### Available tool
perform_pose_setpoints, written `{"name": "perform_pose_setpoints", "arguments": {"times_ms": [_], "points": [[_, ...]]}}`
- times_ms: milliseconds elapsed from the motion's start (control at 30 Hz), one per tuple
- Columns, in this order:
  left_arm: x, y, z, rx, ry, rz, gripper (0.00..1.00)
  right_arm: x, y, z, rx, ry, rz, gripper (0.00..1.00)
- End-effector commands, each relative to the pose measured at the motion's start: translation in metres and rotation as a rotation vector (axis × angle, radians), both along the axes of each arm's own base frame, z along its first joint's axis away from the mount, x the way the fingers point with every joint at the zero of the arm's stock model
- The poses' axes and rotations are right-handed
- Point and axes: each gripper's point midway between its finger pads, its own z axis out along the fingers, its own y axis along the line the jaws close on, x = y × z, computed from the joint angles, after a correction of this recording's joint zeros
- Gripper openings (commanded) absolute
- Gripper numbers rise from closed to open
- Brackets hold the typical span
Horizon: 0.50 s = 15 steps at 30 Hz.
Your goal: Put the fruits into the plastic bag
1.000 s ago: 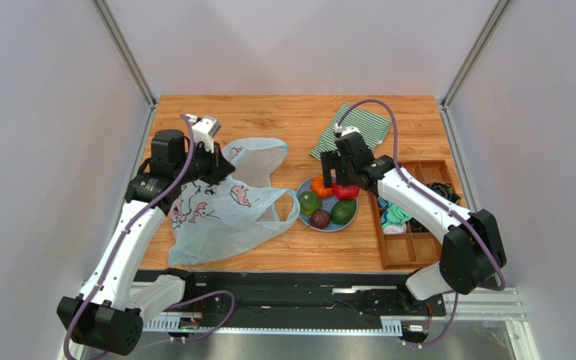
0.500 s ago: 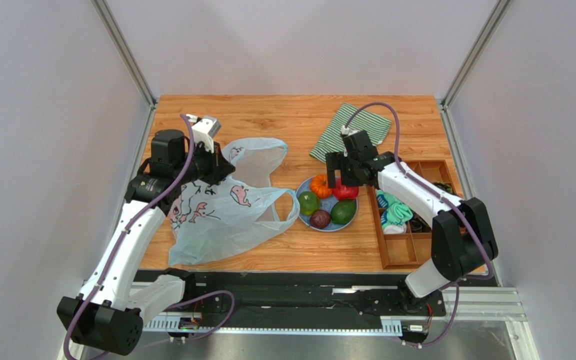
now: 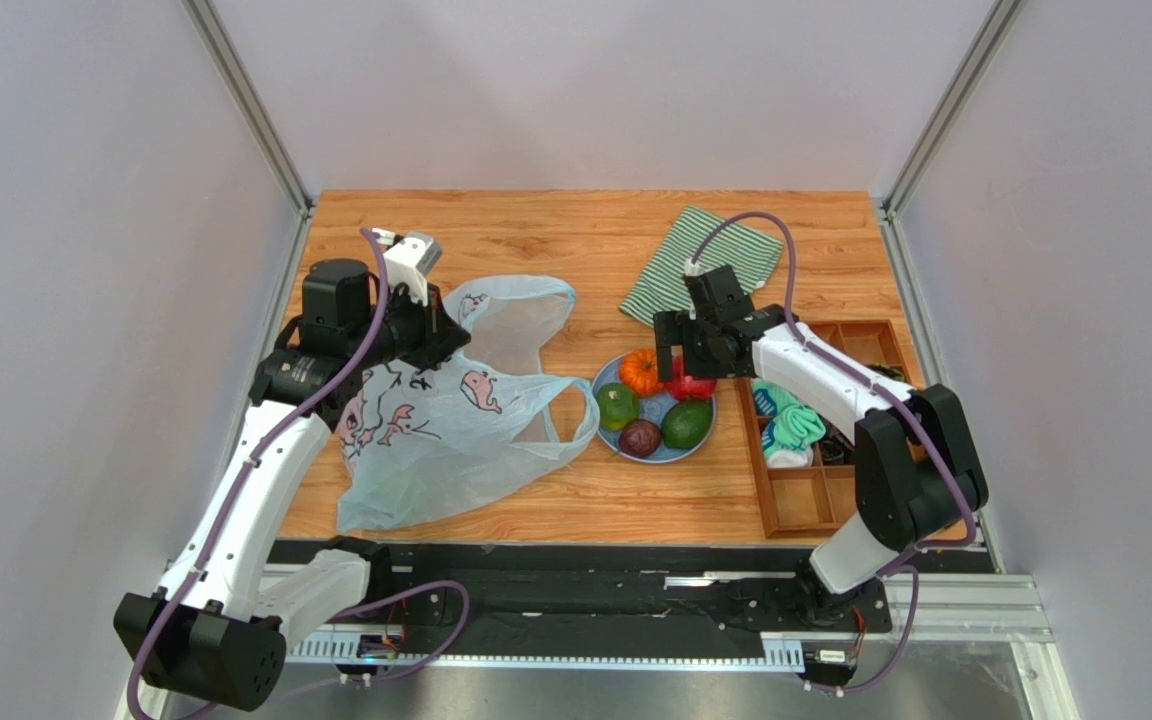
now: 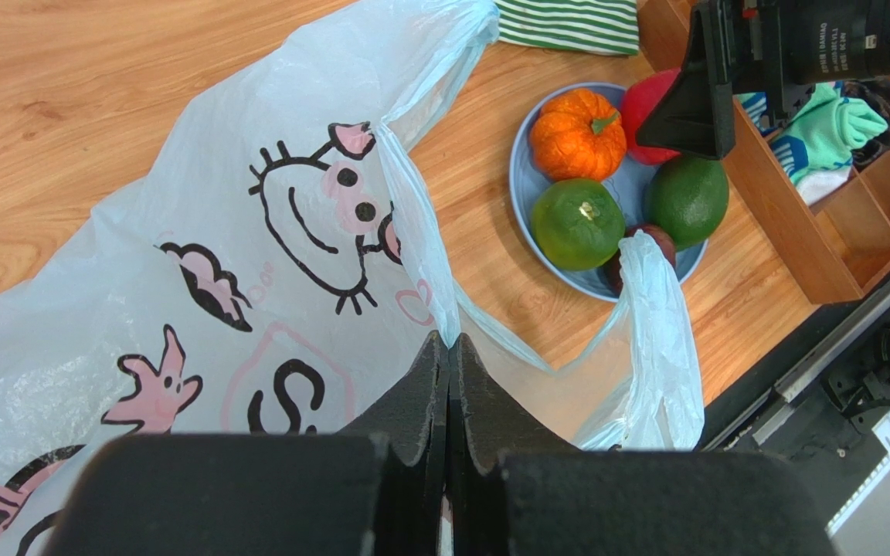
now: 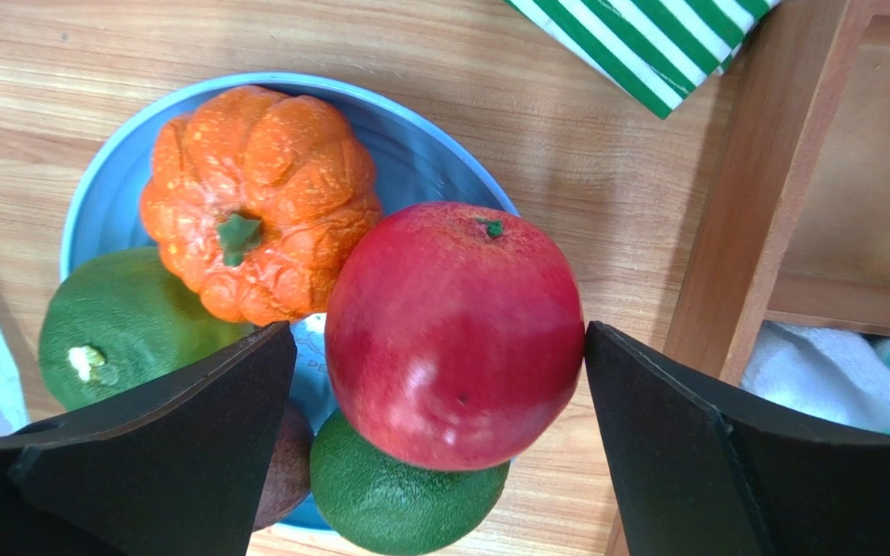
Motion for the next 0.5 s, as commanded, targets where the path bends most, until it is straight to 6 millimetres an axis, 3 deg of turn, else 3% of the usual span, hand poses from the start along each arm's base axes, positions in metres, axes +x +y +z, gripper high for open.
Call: {"name": "perform_pose_setpoints", "arguments": {"times_ms": [0, 267, 300, 467], "points": [[0.004, 0.001, 0.015, -0.003, -0.049, 0.003, 0.00, 0.003, -0.001, -0.006, 0.003, 0.000, -0.019, 0.98], [0.004, 0.002, 0.015, -0.001, -0.049, 0.006, 0.00, 0.004, -0.006, -0.006, -0.012, -0.005, -0.025, 0.82], [0.004, 0.002, 0.015, -0.001, -0.049, 0.006, 0.00, 0.003, -0.006, -0.006, -0.014, -0.006, -0.024, 0.76], [0.004, 0.001, 0.015, -0.002, -0.050, 0.003, 0.00, 0.002, -0.011, 0.003, -0.028, -0.026, -0.031, 0.64]]}}
